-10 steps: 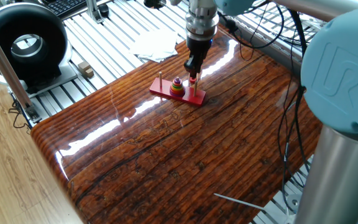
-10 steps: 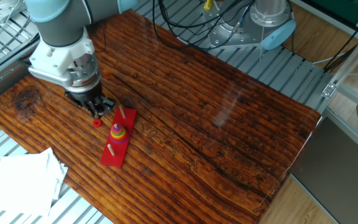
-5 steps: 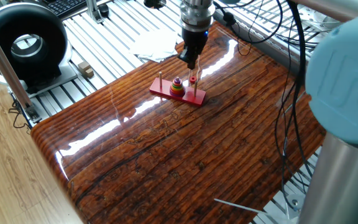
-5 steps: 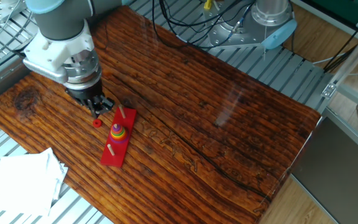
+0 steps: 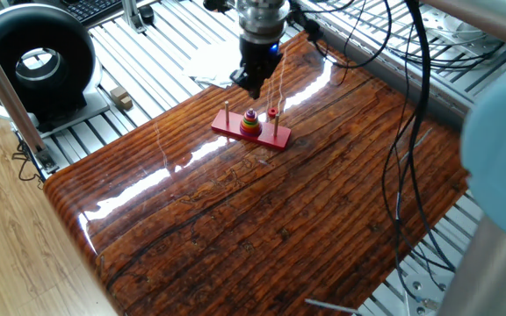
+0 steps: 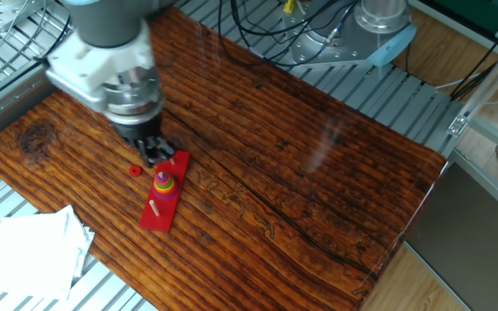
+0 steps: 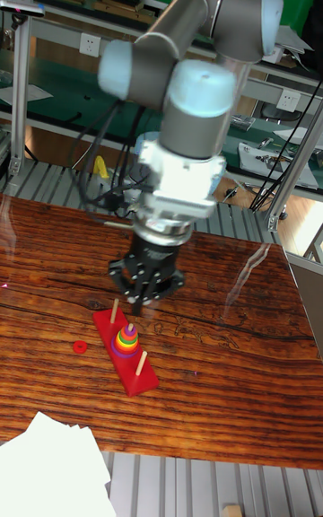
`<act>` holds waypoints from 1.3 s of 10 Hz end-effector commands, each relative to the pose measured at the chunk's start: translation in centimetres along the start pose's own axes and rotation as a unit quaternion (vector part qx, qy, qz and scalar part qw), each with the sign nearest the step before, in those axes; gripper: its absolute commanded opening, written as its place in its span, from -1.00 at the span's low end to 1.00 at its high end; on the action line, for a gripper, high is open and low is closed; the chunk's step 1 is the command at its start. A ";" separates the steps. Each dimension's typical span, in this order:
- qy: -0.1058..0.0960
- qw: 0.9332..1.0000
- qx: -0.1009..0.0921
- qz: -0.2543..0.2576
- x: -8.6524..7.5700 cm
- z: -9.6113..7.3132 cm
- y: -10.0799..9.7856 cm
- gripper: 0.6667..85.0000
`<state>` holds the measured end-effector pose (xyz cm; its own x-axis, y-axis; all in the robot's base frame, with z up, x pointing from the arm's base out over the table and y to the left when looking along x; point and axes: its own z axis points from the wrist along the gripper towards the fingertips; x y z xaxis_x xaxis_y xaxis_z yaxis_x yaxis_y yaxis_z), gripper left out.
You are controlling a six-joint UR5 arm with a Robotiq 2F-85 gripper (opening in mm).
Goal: Take out one Hanoi block and throw it aside
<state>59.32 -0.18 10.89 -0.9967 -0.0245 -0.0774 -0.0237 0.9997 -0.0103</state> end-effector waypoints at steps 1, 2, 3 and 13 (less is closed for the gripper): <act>0.000 1.000 0.004 0.030 2.0 -2.3 3.5 -0.99; -0.004 1.000 0.002 0.029 2.4 -2.6 4.2 -0.99; -0.011 1.000 -0.001 0.026 2.5 -2.4 4.9 -0.99; -0.052 0.998 -0.019 0.025 1.1 -1.7 7.0 -0.99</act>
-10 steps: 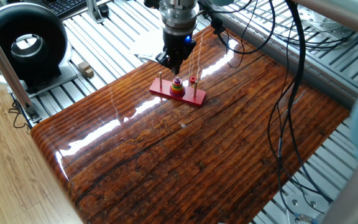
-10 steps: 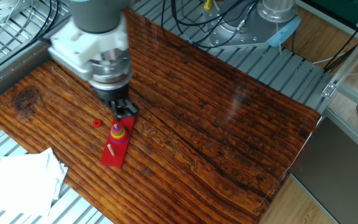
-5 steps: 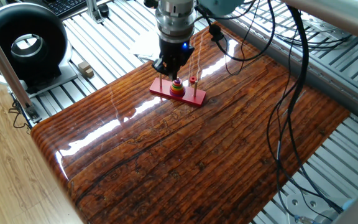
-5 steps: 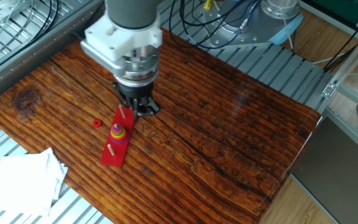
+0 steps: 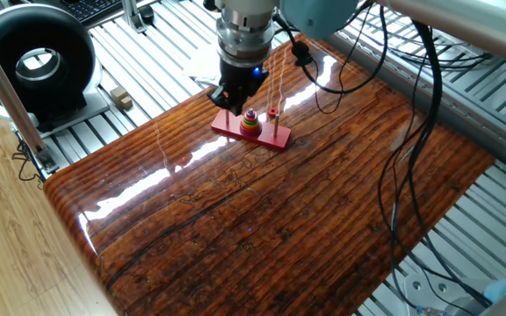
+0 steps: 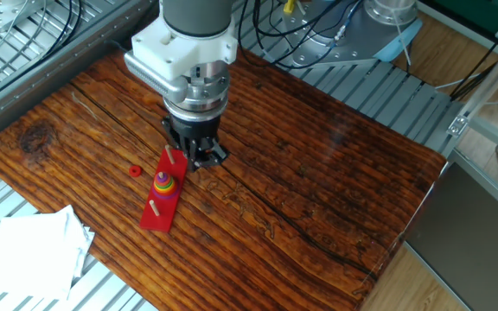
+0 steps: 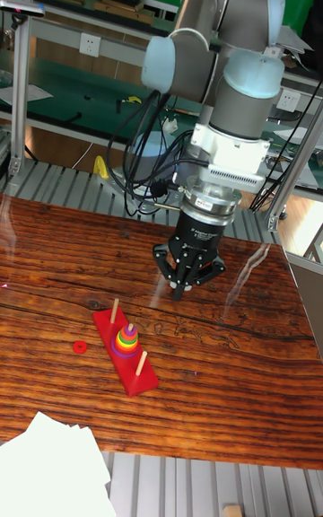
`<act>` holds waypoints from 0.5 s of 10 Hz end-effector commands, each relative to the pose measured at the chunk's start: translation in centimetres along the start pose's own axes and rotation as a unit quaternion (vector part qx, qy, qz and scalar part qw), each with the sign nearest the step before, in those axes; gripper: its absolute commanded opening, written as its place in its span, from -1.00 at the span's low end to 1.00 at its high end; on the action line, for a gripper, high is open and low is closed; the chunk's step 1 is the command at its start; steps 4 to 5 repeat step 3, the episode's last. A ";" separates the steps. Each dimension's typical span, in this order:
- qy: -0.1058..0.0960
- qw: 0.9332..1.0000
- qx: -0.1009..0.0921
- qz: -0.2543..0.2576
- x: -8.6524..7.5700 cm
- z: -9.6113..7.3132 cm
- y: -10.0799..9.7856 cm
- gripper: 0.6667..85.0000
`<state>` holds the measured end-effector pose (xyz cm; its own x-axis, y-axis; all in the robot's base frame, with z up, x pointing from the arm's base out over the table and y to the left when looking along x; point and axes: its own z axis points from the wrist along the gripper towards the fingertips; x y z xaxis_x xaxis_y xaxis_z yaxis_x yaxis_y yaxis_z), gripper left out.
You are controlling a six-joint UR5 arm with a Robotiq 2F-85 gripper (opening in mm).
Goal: Take out one Hanoi block and throw it aside
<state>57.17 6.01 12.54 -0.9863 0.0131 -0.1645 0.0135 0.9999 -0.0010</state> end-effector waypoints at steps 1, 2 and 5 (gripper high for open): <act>-0.007 1.000 -0.016 0.006 -0.8 0.3 0.8 -0.99; -0.001 0.999 -0.041 0.017 -0.5 0.4 1.9 -0.99; 0.004 0.999 -0.038 0.016 -0.4 0.6 1.6 -0.99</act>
